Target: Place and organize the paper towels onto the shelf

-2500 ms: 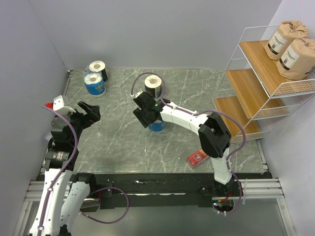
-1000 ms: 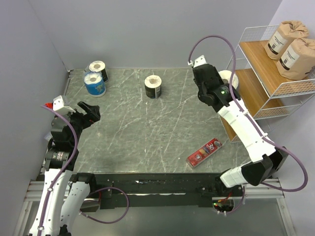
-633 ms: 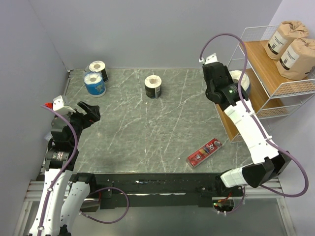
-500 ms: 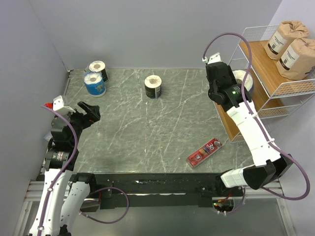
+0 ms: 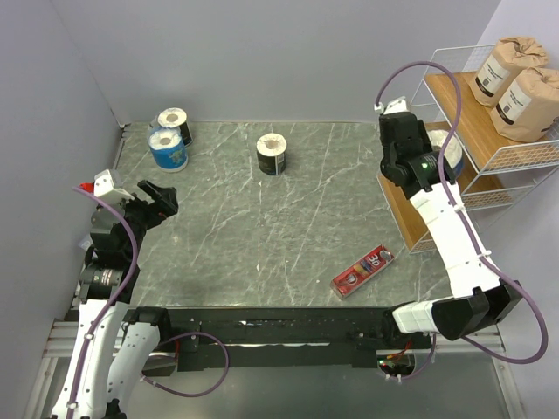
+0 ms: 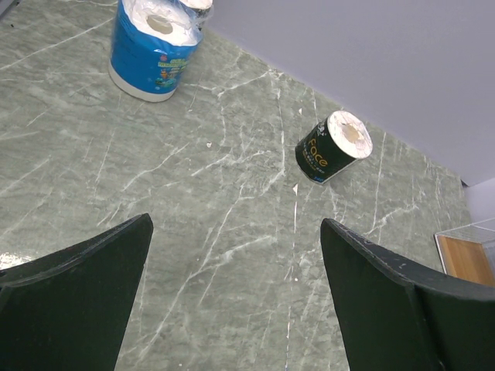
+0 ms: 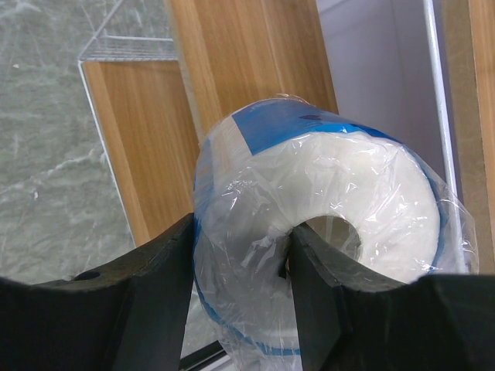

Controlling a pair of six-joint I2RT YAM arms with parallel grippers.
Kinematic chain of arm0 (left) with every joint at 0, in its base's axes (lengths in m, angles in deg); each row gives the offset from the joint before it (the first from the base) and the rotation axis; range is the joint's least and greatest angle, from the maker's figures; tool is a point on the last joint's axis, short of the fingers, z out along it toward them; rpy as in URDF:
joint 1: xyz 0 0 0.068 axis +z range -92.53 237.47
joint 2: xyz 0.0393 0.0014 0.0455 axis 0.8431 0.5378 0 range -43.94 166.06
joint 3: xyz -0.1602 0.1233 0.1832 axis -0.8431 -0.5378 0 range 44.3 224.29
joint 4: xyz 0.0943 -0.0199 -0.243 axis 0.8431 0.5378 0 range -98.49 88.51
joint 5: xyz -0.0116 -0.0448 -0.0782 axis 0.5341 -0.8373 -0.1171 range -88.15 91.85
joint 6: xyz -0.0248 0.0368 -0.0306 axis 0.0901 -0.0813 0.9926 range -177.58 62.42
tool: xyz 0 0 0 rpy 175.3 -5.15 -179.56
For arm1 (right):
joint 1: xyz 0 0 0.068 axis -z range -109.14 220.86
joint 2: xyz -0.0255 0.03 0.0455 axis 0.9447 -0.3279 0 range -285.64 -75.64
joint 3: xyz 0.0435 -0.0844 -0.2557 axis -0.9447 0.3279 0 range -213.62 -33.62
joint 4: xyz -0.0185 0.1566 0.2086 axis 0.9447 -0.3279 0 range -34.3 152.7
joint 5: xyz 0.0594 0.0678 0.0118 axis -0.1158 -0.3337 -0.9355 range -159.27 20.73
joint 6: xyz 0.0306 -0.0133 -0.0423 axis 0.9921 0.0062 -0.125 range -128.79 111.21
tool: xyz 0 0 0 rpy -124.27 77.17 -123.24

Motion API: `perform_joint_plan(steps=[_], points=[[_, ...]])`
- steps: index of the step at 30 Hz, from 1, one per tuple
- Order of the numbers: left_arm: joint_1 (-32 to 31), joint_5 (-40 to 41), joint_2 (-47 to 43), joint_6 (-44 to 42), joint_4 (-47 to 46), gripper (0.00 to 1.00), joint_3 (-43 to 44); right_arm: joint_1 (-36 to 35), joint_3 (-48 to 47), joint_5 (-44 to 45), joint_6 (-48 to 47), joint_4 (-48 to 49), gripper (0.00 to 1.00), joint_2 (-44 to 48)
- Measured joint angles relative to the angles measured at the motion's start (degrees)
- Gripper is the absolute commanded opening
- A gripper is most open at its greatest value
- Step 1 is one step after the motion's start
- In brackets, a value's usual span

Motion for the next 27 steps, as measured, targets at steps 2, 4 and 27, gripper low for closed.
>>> perform_joint_plan(steps=[2,4,27], points=[[0.0,0.0,0.0,0.0,0.0,0.96,0.0,0.8,0.3,-0.1,-0.1,0.2,0.60,0.1],[0.0,0.0,0.0,0.0,0.0,0.96,0.0,1.3,0.4,0.1,-0.3,0.9,0.63,0.3],[0.0,0.0,0.0,0.0,0.1,0.97,0.0,-1.5,-0.8,4.3,-4.5,4.0,0.61,1.3]])
